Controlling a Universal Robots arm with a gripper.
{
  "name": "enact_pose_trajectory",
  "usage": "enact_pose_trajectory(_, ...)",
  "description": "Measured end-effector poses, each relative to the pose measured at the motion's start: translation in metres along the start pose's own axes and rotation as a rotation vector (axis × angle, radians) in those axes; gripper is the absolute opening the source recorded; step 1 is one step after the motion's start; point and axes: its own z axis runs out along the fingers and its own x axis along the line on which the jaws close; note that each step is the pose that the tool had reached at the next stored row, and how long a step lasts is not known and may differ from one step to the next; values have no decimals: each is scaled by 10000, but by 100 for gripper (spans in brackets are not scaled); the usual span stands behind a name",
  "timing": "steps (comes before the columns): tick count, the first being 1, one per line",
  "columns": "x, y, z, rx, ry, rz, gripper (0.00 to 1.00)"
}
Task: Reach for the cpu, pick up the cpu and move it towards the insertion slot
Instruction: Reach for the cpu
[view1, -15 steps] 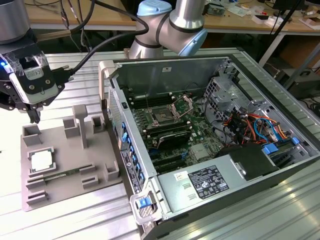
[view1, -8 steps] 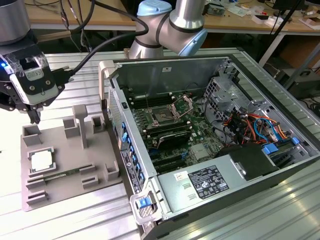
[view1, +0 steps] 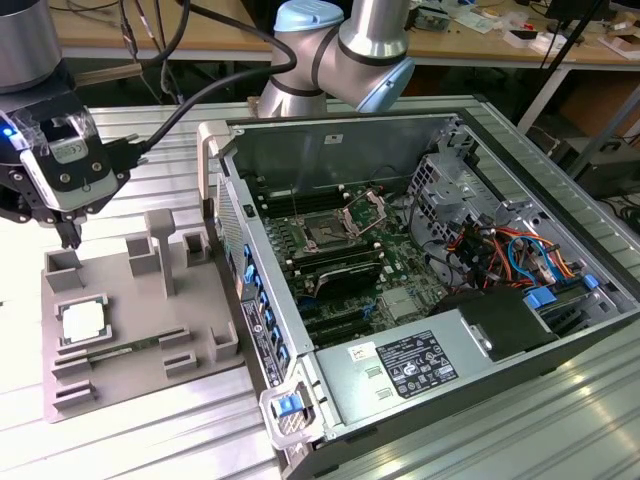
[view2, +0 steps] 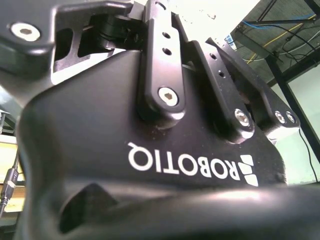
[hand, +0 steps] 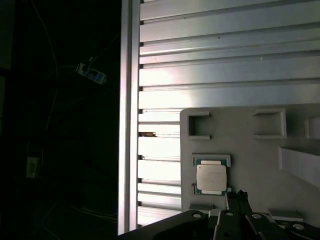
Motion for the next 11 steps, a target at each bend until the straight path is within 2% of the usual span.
enact_pose_trajectory(11,0,-1,31,0,0,0,11)
